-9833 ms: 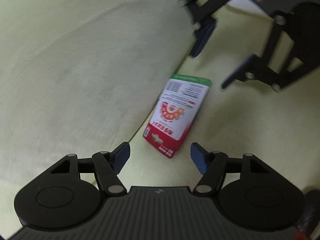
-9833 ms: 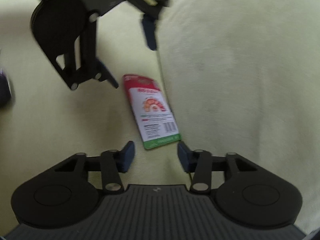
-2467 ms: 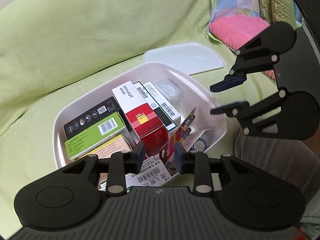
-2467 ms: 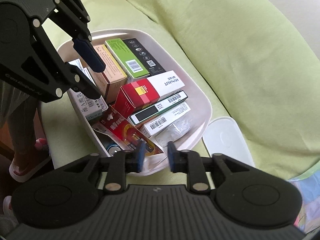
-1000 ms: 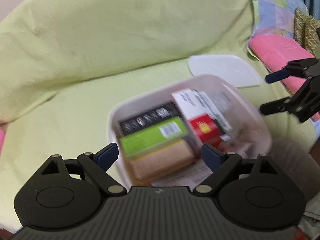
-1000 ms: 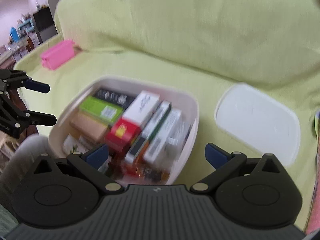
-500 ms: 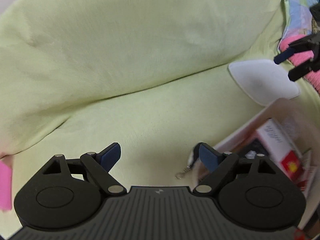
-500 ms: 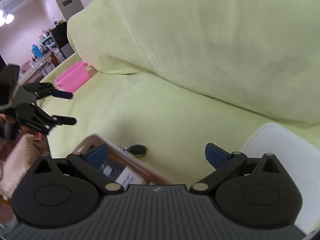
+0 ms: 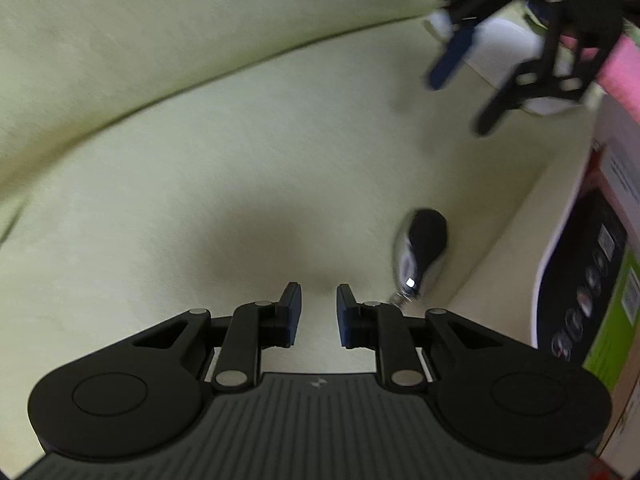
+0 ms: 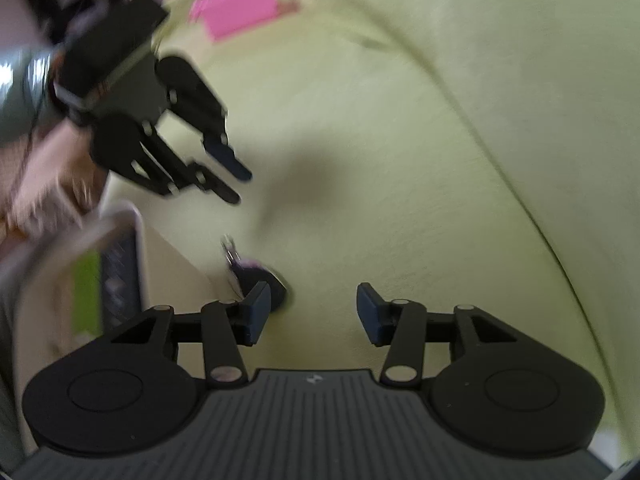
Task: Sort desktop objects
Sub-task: 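Move both grippers down to the black key fob on the sofa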
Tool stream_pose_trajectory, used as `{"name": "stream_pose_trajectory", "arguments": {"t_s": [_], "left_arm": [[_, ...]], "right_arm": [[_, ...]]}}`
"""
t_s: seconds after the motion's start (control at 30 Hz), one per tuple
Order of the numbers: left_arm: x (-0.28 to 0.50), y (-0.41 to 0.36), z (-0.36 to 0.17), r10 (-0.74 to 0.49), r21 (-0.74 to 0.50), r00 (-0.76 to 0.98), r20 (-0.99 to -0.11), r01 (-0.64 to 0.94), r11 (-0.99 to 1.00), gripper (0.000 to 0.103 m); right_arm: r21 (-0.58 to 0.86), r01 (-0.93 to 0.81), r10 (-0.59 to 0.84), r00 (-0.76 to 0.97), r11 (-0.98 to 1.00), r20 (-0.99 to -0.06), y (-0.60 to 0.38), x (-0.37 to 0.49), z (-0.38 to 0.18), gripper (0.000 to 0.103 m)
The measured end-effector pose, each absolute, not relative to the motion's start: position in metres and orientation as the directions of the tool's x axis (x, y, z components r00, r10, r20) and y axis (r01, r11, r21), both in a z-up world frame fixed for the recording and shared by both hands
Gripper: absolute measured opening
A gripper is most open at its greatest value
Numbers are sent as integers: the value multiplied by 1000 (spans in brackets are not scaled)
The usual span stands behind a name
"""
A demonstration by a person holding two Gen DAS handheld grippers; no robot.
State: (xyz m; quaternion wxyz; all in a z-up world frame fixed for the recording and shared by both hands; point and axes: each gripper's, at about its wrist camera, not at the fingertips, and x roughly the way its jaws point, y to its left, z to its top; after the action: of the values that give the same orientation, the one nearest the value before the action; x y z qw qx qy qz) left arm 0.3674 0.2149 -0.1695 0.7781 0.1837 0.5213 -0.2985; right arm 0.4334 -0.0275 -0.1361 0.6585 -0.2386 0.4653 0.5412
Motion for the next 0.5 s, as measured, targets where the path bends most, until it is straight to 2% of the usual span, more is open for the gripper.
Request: {"name": "stream_pose_trajectory", "arguments": {"t_s": [0.27,0.5], "left_arm": [[352,219,-191,-357,-85,186,-915,778,623,23],[348,218,-200,-408,-91,155,-900,848,522,23]], "right_arm": [[203,-979,399,-190,-8,-897,12,426,-172,43],[209,-964,364,-256,-164,-895,43,413,-184,43]]}}
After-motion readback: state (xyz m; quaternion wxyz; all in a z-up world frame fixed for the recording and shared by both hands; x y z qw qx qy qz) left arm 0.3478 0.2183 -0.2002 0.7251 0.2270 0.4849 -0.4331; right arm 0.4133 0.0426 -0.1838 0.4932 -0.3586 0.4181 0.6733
